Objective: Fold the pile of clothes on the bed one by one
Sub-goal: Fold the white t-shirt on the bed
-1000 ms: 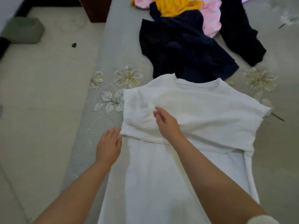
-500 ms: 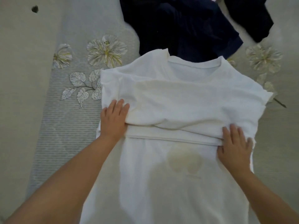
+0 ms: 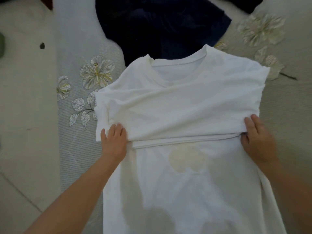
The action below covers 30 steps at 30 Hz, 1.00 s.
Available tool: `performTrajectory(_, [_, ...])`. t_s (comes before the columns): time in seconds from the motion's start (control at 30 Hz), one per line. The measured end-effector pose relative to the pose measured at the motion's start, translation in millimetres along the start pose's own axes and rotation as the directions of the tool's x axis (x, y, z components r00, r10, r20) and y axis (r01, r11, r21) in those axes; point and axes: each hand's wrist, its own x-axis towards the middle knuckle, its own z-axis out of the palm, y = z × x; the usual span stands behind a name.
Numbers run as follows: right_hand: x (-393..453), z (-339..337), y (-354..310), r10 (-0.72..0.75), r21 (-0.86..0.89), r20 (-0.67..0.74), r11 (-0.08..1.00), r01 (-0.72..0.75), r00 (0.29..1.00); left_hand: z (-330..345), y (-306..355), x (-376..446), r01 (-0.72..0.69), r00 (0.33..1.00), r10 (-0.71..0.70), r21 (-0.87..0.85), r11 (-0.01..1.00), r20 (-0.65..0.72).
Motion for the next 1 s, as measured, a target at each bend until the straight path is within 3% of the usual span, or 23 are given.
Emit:
performTrajectory(0.1, [6.5,-4.8,6.7,0.055,0.107,-0.121,0.993,-0.042,0.991,-19.5,38.8,2.6,-0.16,0.985,0.151,-0.127,0.979,-0.081])
performTrajectory(0.2, [5.8,-7.1,11.0,0.107,0.171,-0.199,0.983,-0.073,0.974,-48.1,99.5,11.7,-0.406,0.912,0.381,-0.212,0.889,-0.149])
performTrajectory(0.27, [5.3,-5.8,16.2,0.208,0.187,-0.153,0.966,-0.179,0.966,-65.6,140.5,27.5,-0.536,0.841,0.487,-0.234,0.811,-0.237])
performTrajectory(0.33, [1.8,-1.5,28.7,0.304,0.227,-0.105,0.934,-0.275,0.947,-84.3,186.6,47.7,-0.589,0.806,0.545,-0.232,0.774,-0.229])
performTrajectory(0.53, [-9.7,11.5,62.3,0.286,0.297,-0.19,0.928,-0.223,0.939,-99.0,286.7,96.1,-0.52,0.852,0.492,-0.184,0.834,-0.177])
performTrajectory(0.63, [-13.8,19.2,63.5,0.268,0.277,-0.202,0.938,-0.207,0.942,-117.2,317.3,113.9,-0.587,0.786,0.507,-0.171,0.791,-0.354])
performTrajectory(0.7, [-12.4,22.9,63.0,0.274,0.28,-0.214,0.937,-0.21,0.938,-134.2,346.4,134.1,-0.617,0.749,0.532,-0.126,0.777,-0.395])
performTrajectory(0.87, [-12.0,24.7,61.8,0.332,0.329,-0.251,0.913,-0.242,0.909,-165.0,413.3,180.0,-0.379,0.925,0.37,-0.159,0.912,-0.081])
performTrajectory(0.93, [-14.1,24.4,62.9,0.332,0.346,-0.281,0.91,-0.228,0.9,-167.3,423.0,187.5,-0.387,0.922,0.385,-0.119,0.914,-0.042])
performTrajectory(1.0, [-16.4,23.4,62.5,0.368,0.363,-0.305,0.898,-0.25,0.878,-167.8,420.5,195.5,-0.423,0.906,0.401,-0.23,0.876,-0.135])
